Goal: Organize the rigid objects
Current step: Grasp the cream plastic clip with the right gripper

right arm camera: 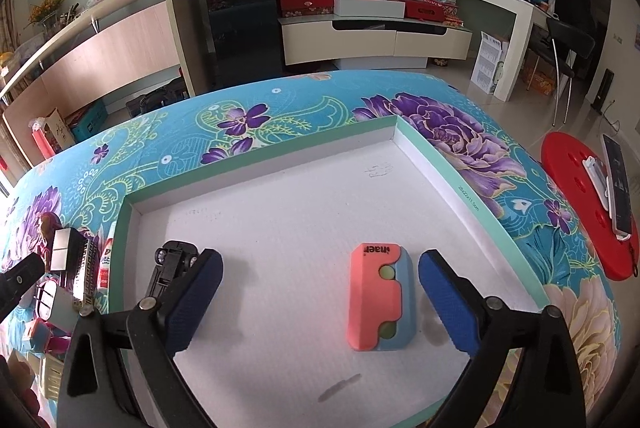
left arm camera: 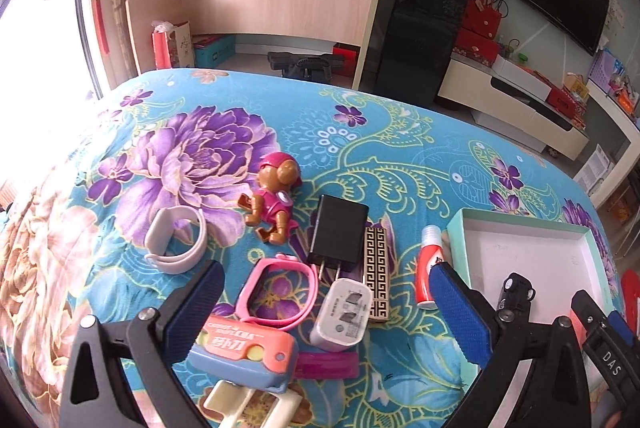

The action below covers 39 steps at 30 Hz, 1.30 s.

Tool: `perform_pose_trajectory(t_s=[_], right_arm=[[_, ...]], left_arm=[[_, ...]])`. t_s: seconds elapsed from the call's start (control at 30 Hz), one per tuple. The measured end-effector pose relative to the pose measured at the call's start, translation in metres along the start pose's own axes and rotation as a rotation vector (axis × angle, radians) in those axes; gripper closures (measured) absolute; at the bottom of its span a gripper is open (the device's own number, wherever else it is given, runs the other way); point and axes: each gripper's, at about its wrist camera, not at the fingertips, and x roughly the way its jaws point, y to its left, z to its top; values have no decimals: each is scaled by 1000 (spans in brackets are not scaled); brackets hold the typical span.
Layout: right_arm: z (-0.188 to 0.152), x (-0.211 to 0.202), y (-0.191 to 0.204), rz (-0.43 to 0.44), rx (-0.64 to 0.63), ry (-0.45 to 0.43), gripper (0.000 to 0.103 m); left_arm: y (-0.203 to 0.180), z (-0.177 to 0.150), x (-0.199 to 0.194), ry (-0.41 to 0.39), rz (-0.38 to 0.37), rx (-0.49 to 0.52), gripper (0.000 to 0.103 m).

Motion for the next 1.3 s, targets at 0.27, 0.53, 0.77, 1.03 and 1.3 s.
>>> perform_pose_trajectory(t_s=[0.27,0.53,0.77,1.03,1.3], right_arm=[[2,-11,41,166,-43,-6,5],[-5,-29,84,258,-115,-15,5],[-16,-36,122,385,-175,21,5],[-38,-39,160,447,-268,78,5],[-71,-40,198,446,-402,154,5]], left_arm=[[49,5,-21,-50,46,-79,0],[96,3,-35,-67,120,-140,0],[128,0,-47,-80,156,-196,0],[146,-10,-45,-46,174,-199,0],[161,-28,-13,109,159,-170,0]])
